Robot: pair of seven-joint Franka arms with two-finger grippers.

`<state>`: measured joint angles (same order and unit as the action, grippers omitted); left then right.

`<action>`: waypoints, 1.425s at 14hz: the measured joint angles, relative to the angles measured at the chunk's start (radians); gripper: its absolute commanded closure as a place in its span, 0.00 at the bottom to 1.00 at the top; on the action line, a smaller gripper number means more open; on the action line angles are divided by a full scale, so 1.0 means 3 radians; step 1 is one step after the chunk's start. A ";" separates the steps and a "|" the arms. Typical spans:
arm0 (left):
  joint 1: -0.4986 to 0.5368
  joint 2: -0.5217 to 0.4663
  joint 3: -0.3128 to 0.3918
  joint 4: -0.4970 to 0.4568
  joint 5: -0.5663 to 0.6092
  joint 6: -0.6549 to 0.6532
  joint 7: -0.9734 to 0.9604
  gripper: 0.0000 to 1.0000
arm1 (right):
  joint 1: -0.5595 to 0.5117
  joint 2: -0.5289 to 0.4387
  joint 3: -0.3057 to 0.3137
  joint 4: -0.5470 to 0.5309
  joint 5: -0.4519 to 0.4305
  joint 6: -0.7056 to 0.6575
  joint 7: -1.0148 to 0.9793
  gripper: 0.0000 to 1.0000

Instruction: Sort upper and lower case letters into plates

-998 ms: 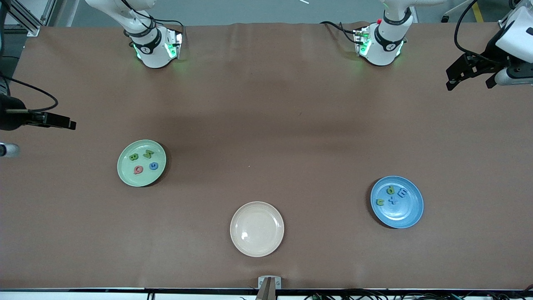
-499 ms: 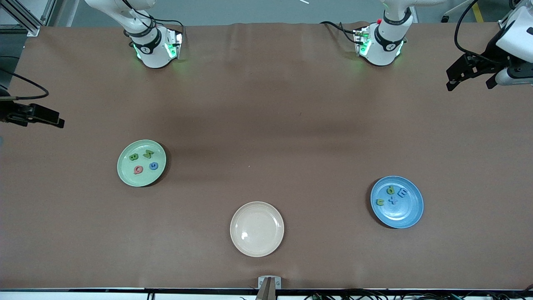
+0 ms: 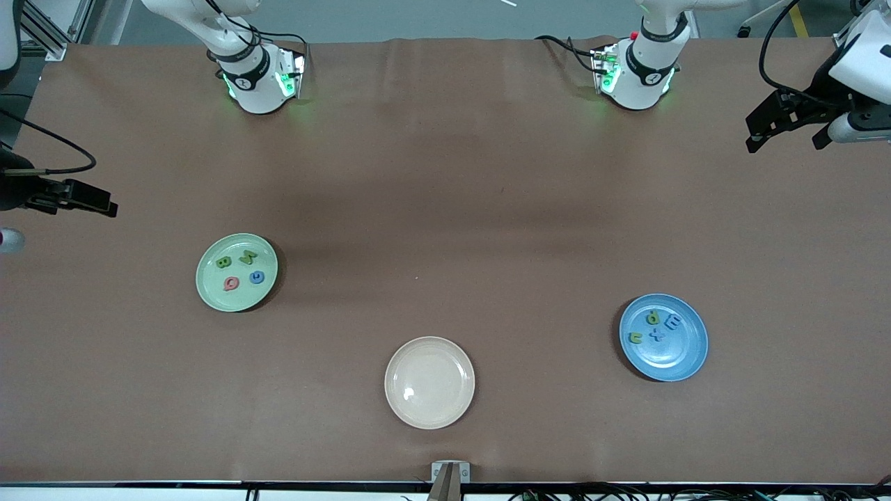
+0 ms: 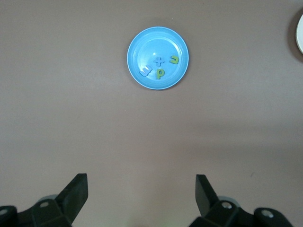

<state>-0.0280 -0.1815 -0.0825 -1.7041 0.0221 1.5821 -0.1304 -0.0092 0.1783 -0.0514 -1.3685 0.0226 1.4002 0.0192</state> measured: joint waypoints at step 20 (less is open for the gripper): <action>0.0011 0.0257 0.0022 0.0229 0.0000 0.0049 0.0040 0.00 | -0.0031 -0.0686 0.0010 -0.0548 0.0007 0.0140 -0.0028 0.00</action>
<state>-0.0248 -0.1044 -0.0758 -1.6353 0.0221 1.5967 -0.1183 -0.0187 -0.0276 -0.0486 -1.5328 0.0246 1.4421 0.0108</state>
